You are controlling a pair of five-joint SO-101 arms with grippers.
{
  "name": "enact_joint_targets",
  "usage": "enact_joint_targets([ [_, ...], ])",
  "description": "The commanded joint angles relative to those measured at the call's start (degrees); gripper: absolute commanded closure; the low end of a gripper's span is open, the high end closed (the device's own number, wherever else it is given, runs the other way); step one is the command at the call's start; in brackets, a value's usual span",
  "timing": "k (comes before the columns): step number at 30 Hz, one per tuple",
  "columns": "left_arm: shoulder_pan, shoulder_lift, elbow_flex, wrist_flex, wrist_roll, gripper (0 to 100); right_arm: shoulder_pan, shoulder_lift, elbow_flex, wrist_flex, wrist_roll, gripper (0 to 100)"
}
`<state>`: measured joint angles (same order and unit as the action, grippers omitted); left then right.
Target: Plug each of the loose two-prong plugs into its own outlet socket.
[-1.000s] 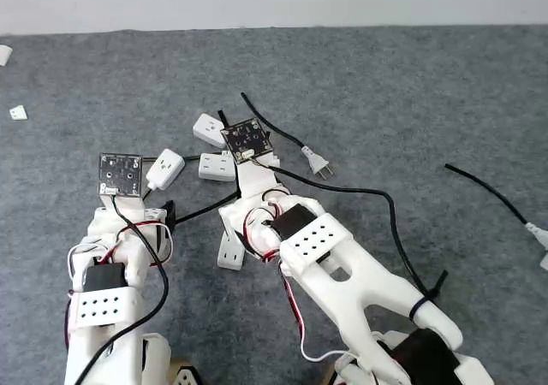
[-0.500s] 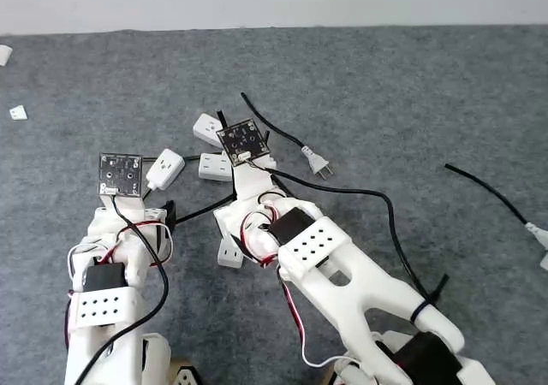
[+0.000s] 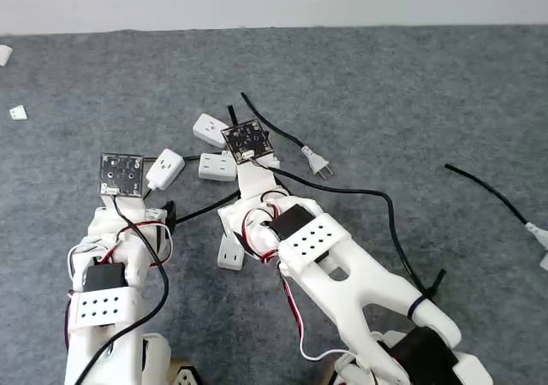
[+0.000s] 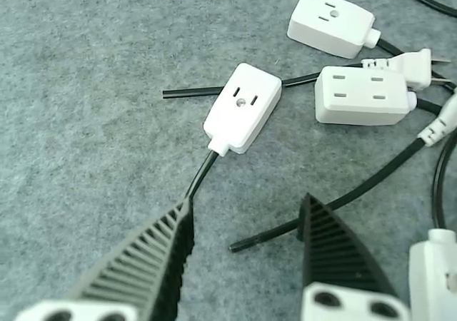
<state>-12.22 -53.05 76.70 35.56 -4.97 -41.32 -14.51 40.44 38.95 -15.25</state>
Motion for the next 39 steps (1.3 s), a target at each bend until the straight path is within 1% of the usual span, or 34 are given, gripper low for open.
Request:
enact_joint_targets([
  [1, -0.4, -1.3, -0.8, -0.4, -0.8, 77, 0.7, 0.2, -0.6, -0.5, 0.5, 99.0],
  [8, -0.4, -1.3, -0.8, -0.4, -0.8, 77, 0.1, 2.8, -0.6, -0.4, 1.3, 99.0],
  [10, -0.4, -1.3, -0.8, -0.4, -0.8, 77, -1.2, 4.4, -0.5, -0.1, 2.8, 99.0],
  [15, -0.4, -1.3, -0.8, -0.4, -0.8, 77, -3.8, 5.2, 0.4, 2.4, 3.3, 99.0],
  [21, -0.4, -1.3, -0.8, -0.4, -0.8, 77, -4.0, 1.6, 4.0, 2.9, 4.7, 99.0],
  [25, -0.4, -1.3, -0.8, -0.4, -0.8, 77, -4.4, -2.7, 7.9, 2.3, 7.6, 99.0],
  [28, -0.4, -1.3, -0.8, -0.4, -0.8, 77, -4.8, -5.0, 9.7, 2.2, 8.3, 99.0],
  [39, -0.4, -1.3, -0.8, -0.4, -0.7, 77, -4.7, -5.5, 11.0, 1.5, 11.5, 99.0],
])
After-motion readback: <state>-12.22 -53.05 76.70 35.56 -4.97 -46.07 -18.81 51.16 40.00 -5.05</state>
